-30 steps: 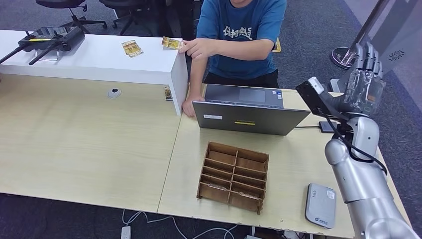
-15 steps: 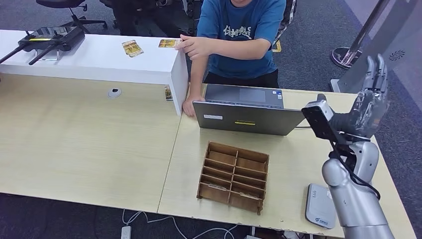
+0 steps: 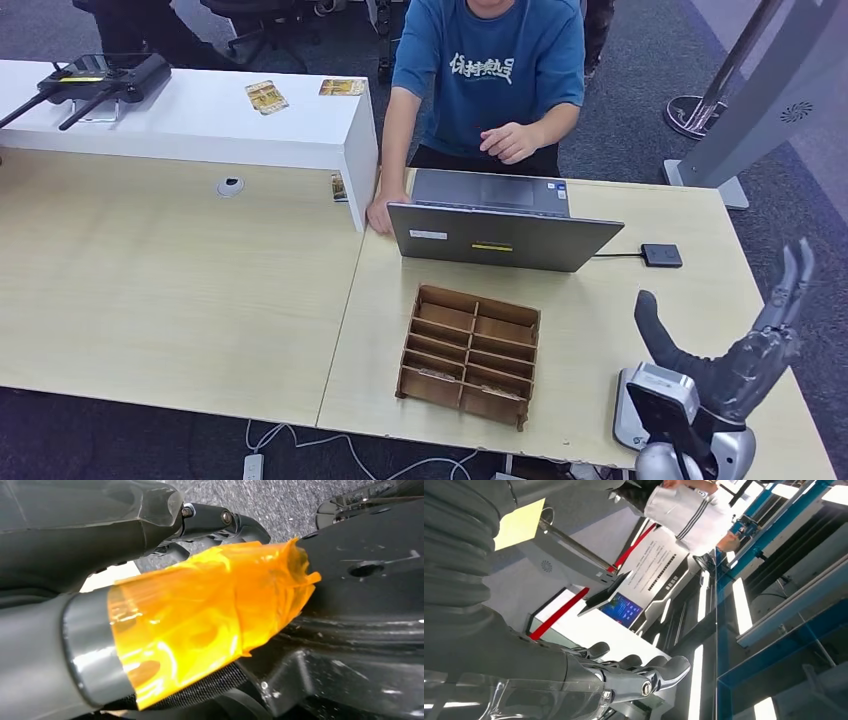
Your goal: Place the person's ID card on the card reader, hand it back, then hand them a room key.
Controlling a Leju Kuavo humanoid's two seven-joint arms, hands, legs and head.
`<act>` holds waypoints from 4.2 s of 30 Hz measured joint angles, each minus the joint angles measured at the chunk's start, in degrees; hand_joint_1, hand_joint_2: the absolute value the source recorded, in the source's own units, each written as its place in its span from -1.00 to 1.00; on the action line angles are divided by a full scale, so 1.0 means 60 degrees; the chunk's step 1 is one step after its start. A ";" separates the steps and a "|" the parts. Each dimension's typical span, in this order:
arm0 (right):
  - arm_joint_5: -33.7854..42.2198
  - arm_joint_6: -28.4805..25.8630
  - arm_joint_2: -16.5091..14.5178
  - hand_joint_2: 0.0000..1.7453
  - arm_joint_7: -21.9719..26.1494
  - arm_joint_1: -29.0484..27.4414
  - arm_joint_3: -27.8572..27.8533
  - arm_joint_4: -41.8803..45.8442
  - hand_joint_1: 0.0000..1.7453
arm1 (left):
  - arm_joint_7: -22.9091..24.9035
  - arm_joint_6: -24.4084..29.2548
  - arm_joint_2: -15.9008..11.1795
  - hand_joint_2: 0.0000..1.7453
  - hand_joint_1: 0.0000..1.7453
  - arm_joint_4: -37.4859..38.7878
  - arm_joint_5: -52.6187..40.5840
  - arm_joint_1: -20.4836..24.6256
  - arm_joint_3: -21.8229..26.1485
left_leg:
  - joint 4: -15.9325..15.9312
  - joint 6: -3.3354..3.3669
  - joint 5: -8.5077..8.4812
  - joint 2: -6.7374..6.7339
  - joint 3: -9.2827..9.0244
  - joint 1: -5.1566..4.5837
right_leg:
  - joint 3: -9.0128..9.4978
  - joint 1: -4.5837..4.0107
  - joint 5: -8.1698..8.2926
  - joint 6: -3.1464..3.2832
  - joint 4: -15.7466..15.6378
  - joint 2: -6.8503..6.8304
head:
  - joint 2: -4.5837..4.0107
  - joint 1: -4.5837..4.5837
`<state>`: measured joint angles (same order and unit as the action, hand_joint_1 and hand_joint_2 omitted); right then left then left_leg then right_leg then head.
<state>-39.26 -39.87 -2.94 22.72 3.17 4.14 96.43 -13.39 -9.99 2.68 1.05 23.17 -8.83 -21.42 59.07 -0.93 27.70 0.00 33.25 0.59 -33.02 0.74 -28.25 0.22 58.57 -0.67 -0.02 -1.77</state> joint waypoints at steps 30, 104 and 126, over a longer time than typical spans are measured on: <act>0.2030 0.0000 -0.1236 1.00 0.0719 -0.3094 0.0893 0.0762 -1.00 | -0.0169 0.0203 0.0383 -1.00 -1.00 0.0003 0.1312 -0.0084 0.0222 | -0.0002 0.0001 0.0000 -0.0004 -0.0001 -0.0003 | 0.0000 0.0003 -0.0001 0.0000 0.0000 0.0004 | 0.0000 0.0000; -0.2570 0.0129 0.1638 1.00 -0.4593 -0.1587 0.5477 -0.0904 -1.00 | -0.0077 -0.0064 0.0276 -1.00 -1.00 0.0003 0.2366 -0.0121 -0.0463 | -0.0002 0.0000 0.0000 -0.0011 -0.0006 0.0001 | 0.0000 0.0000 0.0000 0.0002 0.0002 0.0011 | 0.0000 0.0001; -0.3455 0.0480 0.0993 1.00 -0.4778 -0.1027 0.5486 -0.2068 -1.00 | -0.0005 -0.0150 0.0169 -1.00 -1.00 0.0003 0.2334 -0.0081 -0.0703 | -0.0002 0.0000 0.0000 -0.0011 -0.0004 -0.0001 | -0.0001 0.0001 0.0000 0.0002 0.0000 0.0011 | 0.0000 0.0000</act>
<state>-59.99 -36.99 3.02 -5.95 -3.00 37.06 84.02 -13.43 -10.90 3.70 1.07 37.18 -9.32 -25.64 59.05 -0.93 27.70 -0.07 33.23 0.58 -33.02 0.75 -28.25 0.23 58.57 -0.60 -0.02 -1.77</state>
